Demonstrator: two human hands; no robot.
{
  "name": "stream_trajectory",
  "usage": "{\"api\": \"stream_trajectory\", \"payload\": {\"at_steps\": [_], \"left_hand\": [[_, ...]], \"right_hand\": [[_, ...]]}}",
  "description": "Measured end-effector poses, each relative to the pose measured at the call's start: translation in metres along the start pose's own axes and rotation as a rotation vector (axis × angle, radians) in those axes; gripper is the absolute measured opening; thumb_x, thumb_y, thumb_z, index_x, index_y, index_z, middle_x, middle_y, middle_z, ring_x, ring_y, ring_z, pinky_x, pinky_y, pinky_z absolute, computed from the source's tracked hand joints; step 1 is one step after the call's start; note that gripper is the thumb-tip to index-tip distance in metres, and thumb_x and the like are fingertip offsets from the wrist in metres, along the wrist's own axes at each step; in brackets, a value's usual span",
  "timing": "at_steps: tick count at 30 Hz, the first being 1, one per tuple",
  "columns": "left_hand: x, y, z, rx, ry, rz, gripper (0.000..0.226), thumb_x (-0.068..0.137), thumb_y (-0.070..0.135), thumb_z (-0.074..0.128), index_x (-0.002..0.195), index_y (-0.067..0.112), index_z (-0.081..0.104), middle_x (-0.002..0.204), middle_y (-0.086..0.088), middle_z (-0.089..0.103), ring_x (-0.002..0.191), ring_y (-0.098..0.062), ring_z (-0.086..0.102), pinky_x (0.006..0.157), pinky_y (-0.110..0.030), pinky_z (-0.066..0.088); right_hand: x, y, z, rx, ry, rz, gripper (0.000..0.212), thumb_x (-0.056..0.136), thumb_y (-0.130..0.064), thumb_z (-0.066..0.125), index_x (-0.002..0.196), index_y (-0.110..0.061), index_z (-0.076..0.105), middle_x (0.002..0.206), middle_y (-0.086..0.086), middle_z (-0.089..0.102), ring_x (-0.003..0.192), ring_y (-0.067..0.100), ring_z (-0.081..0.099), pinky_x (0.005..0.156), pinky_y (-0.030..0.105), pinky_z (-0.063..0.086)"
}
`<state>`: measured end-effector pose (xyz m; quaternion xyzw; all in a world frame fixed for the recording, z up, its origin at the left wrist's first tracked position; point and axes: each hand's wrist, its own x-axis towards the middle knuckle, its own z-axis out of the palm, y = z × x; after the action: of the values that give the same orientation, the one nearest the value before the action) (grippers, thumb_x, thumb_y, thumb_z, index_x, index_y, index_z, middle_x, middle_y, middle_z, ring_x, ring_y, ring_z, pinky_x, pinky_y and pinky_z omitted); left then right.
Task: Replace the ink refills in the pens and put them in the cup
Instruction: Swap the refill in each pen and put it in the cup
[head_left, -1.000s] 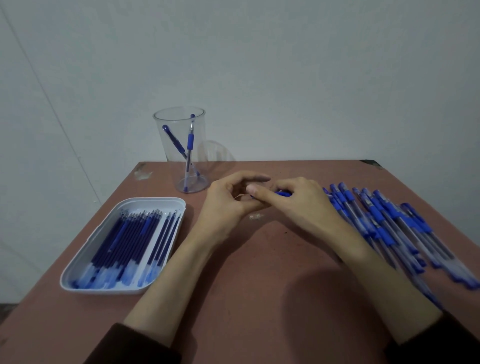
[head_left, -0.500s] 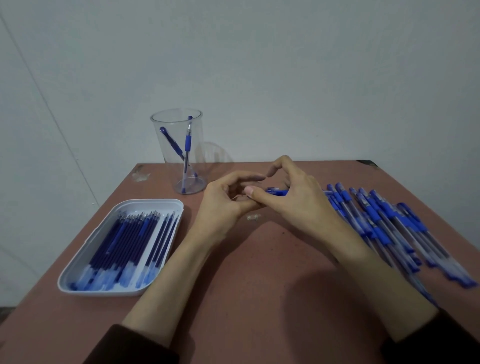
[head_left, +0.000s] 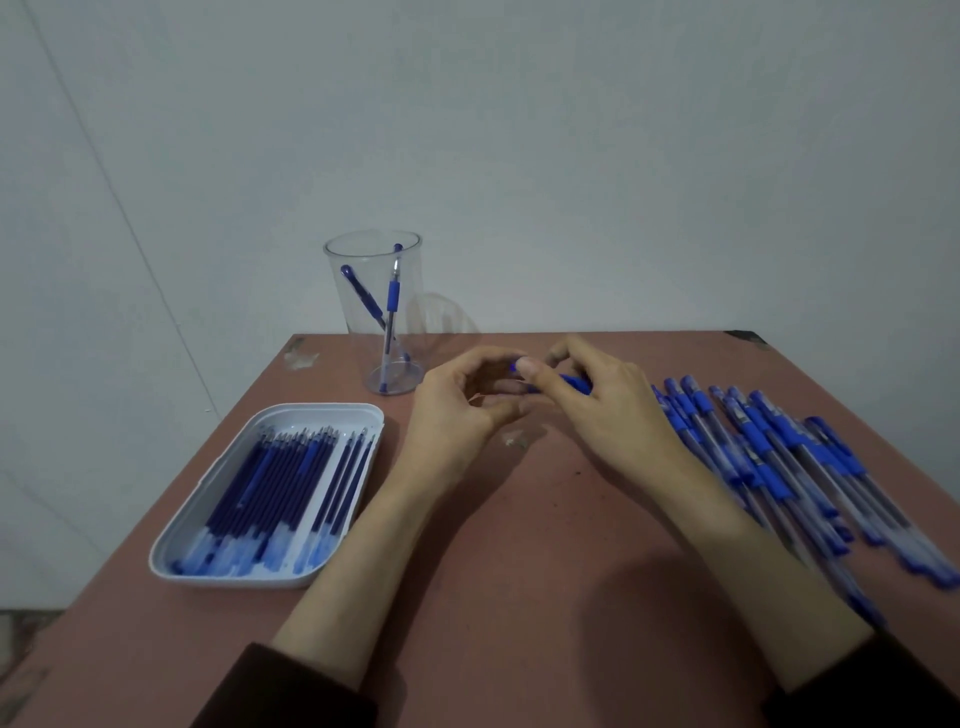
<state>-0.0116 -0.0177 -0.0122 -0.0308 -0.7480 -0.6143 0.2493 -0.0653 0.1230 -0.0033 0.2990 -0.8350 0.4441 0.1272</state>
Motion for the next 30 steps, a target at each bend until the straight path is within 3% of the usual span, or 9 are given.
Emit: {"api": "stream_trajectory", "payload": {"at_steps": [5,8,10,13,16,21,25,27,30], "left_hand": [[0.003,0.010,-0.007,0.181,0.255,0.043,0.047,0.078,-0.001,0.067,0.115,0.027,0.060,0.105,0.005,0.065,0.095,-0.006,0.062,0.080,-0.016,0.051],[0.017,0.019,-0.030,0.325,0.443,0.085,0.063,0.074,0.010,0.073,0.130,0.024,0.049,0.117,0.004,0.055,0.108,-0.016,0.054,0.093,-0.035,0.048],[0.031,0.026,-0.051,0.446,0.531,0.040,0.083,0.071,0.017,0.079,0.141,0.021,0.036,0.132,-0.005,0.045,0.123,-0.025,0.042,0.105,-0.046,0.037],[0.051,0.030,-0.078,0.502,0.495,-0.157,0.112,0.068,0.027,0.085,0.151,0.019,0.011,0.152,-0.013,0.025,0.140,-0.030,0.021,0.115,-0.044,0.018],[0.064,0.019,-0.091,0.423,0.379,-0.279,0.125,0.065,0.034,0.086,0.152,0.023,-0.002,0.153,-0.014,0.026,0.141,-0.033,0.021,0.115,-0.049,0.022],[0.061,0.003,-0.092,0.237,0.291,-0.290,0.093,0.076,0.025,0.079,0.148,0.023,0.020,0.148,-0.010,0.040,0.132,-0.024,0.042,0.090,-0.023,0.033],[0.060,-0.003,-0.094,0.257,0.312,-0.238,0.086,0.075,0.030,0.078,0.145,0.023,0.028,0.144,-0.006,0.045,0.125,-0.021,0.051,0.077,-0.009,0.026],[0.060,-0.006,-0.095,0.250,0.313,-0.221,0.087,0.074,0.032,0.079,0.144,0.024,0.029,0.143,-0.006,0.046,0.123,-0.021,0.052,0.086,-0.017,0.033],[0.062,-0.010,-0.096,0.223,0.307,-0.217,0.089,0.071,0.031,0.082,0.143,0.025,0.029,0.141,-0.009,0.047,0.121,-0.025,0.052,0.098,-0.043,0.047]], "right_hand": [[0.008,0.007,0.003,-0.100,-0.026,-0.110,0.023,0.097,-0.036,0.047,0.106,-0.024,0.065,0.089,-0.011,0.057,0.086,0.009,0.051,0.075,0.027,0.035],[0.025,-0.008,0.003,-0.073,-0.007,-0.131,0.016,0.096,-0.033,0.051,0.103,-0.025,0.062,0.082,-0.010,0.058,0.074,0.007,0.052,0.069,0.030,0.038],[0.043,-0.034,-0.001,0.039,0.047,-0.162,0.009,0.094,-0.029,0.055,0.100,-0.022,0.060,0.075,-0.006,0.062,0.070,0.014,0.059,0.070,0.036,0.046],[0.078,-0.082,-0.006,0.275,0.115,-0.197,0.006,0.095,-0.024,0.055,0.099,-0.021,0.051,0.076,-0.002,0.069,0.077,0.016,0.066,0.081,0.034,0.049],[0.110,-0.123,0.002,0.486,0.164,-0.222,0.010,0.096,-0.016,0.052,0.096,-0.021,0.044,0.078,0.005,0.070,0.074,0.013,0.066,0.077,0.032,0.050],[0.144,-0.139,0.052,0.365,0.115,-0.217,0.010,0.094,-0.015,0.053,0.098,-0.016,0.044,0.083,0.002,0.063,0.079,0.027,0.064,0.081,0.047,0.051],[0.158,-0.126,0.080,0.100,-0.036,-0.151,0.015,0.093,-0.017,0.055,0.106,-0.012,0.051,0.091,0.005,0.065,0.087,0.027,0.061,0.077,0.035,0.047],[0.163,-0.120,0.086,-0.008,-0.130,-0.128,0.018,0.089,-0.015,0.056,0.106,-0.017,0.051,0.085,0.004,0.064,0.085,0.027,0.060,0.073,0.034,0.046],[0.165,-0.119,0.089,-0.176,-0.251,-0.130,0.018,0.083,-0.011,0.056,0.097,-0.020,0.060,0.076,-0.006,0.055,0.079,0.021,0.055,0.062,0.028,0.040]]}}
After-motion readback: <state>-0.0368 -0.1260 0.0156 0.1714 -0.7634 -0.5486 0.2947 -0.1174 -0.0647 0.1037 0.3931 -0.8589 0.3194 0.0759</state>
